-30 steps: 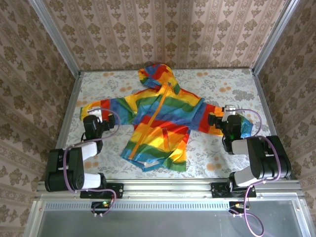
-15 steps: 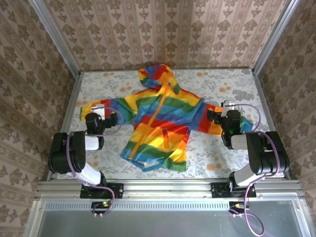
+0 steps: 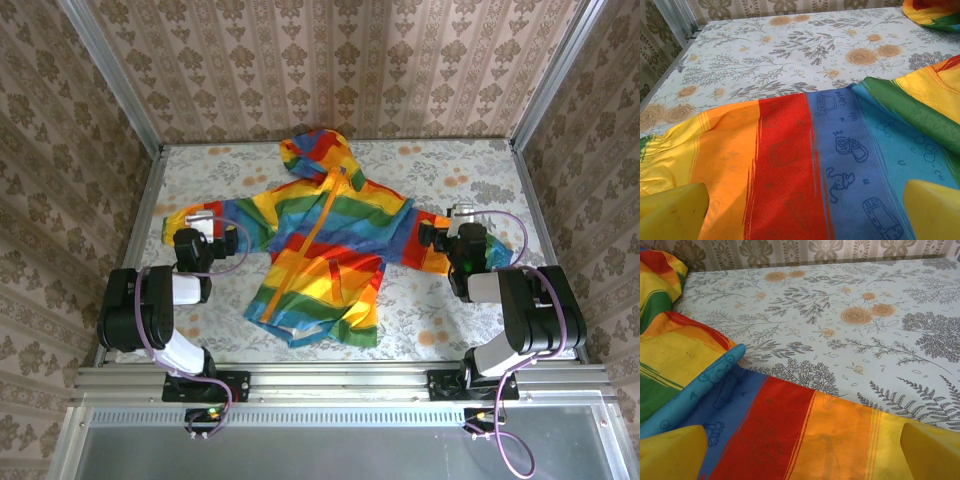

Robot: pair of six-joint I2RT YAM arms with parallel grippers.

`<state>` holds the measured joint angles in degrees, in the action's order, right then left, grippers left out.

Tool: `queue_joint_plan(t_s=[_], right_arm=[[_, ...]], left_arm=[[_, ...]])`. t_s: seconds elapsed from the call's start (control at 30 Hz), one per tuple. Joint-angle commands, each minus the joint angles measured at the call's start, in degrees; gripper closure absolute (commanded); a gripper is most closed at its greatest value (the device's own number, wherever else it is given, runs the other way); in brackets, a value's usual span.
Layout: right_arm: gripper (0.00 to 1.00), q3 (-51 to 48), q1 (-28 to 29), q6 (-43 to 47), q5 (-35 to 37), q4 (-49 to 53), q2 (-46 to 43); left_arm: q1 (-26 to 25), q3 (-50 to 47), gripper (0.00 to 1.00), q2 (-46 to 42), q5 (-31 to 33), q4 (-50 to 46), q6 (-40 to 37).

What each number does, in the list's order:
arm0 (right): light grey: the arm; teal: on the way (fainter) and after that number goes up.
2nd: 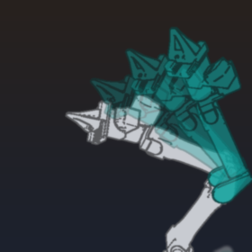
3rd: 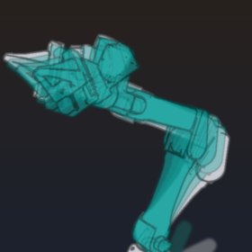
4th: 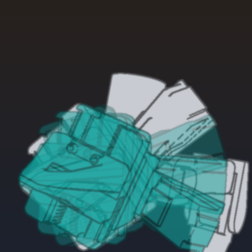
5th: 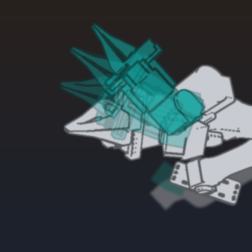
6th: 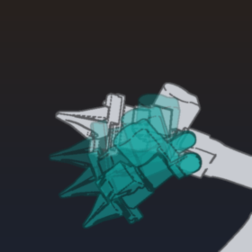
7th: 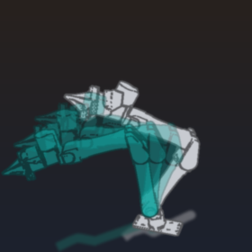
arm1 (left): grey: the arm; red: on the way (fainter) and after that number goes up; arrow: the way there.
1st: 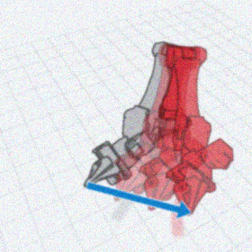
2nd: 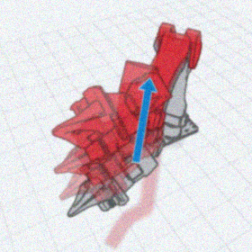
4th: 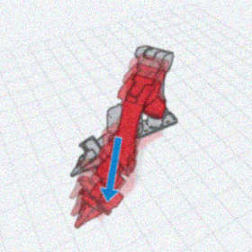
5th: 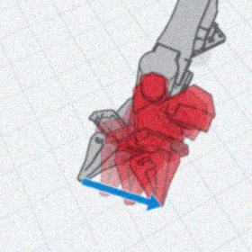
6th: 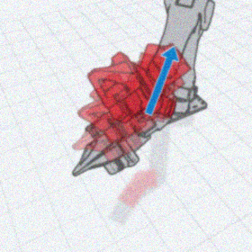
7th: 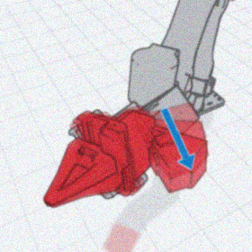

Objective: Zip up the jacket

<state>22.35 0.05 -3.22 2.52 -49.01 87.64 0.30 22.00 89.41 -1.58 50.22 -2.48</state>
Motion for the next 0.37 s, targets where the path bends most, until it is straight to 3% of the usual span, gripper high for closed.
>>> queue_joint_plan(t_s=[0.0,0.33], right_arm=[[0.00,0.95,0.38,0.85,0.85,0.06,0.02],[0.00,1.20,1.18,1.82,0.82,0.41,0.01]], left_arm=[[-0.30,0.76,0.00,-0.48,-0.70,1.38,-0.99],[-0.38,0.76,0.00,-0.45,-0.56,1.29,-1.12]])
